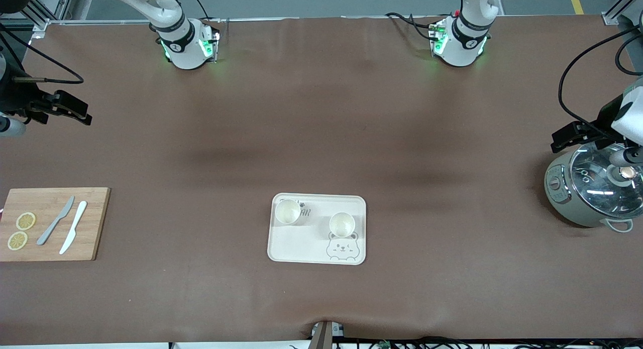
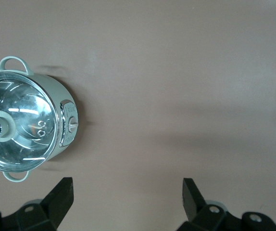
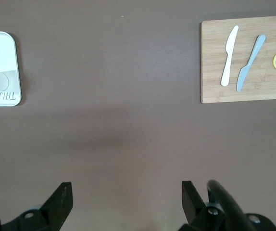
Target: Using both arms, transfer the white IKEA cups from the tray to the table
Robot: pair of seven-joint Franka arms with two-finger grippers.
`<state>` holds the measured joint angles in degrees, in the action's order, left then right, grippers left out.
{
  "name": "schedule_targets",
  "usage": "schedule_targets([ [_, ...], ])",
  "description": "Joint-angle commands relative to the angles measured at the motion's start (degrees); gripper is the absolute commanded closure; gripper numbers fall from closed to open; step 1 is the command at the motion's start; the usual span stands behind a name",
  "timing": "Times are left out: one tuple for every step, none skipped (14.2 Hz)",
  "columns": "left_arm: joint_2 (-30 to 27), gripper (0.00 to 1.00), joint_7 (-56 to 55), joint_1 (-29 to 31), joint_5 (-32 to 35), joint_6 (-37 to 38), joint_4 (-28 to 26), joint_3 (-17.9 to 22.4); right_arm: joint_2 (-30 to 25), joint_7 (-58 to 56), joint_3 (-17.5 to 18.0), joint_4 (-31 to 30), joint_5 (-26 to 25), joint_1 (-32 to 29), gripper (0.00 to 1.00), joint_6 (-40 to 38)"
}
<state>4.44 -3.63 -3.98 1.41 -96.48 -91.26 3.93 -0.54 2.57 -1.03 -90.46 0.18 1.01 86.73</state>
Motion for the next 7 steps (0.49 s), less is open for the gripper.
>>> schedule_targets([
  [0.3,0.0,0.7,0.5,0.3,-0.1,0.9,-0.3,0.0,-0.7,0.8,0.3,-1.0,-0.8,0.0,-0.6],
  [0.3,0.0,0.6,0.5,0.1,-0.4,1.0,-0.3,0.1,-0.7,0.8,0.4,-1.0,-0.8,0.0,-0.6],
  [0.3,0.0,0.7,0.5,0.1,-0.4,1.1,-0.3,0.1,-0.7,0.8,0.4,-1.0,-0.8,0.0,-0.6],
  [0.3,0.0,0.8,0.5,0.2,-0.4,1.0,-0.3,0.1,-0.7,0.8,0.4,-1.0,-0.7,0.0,-0.6],
  [0.4,0.0,0.7,0.5,0.2,-0.4,1.0,-0.3,0.1,-0.7,0.8,0.4,-1.0,-0.7,0.0,-0.6],
  [0.4,0.0,0.7,0.4,0.3,-0.5,1.0,-0.3,0.1,-0.7,0.8,0.4,-1.0,-0.8,0.0,-0.6],
  [0.4,0.0,0.7,0.4,0.3,-0.5,1.0,-0.3,0.1,-0.7,0.8,0.5,-1.0,-0.8,0.0,-0.6],
])
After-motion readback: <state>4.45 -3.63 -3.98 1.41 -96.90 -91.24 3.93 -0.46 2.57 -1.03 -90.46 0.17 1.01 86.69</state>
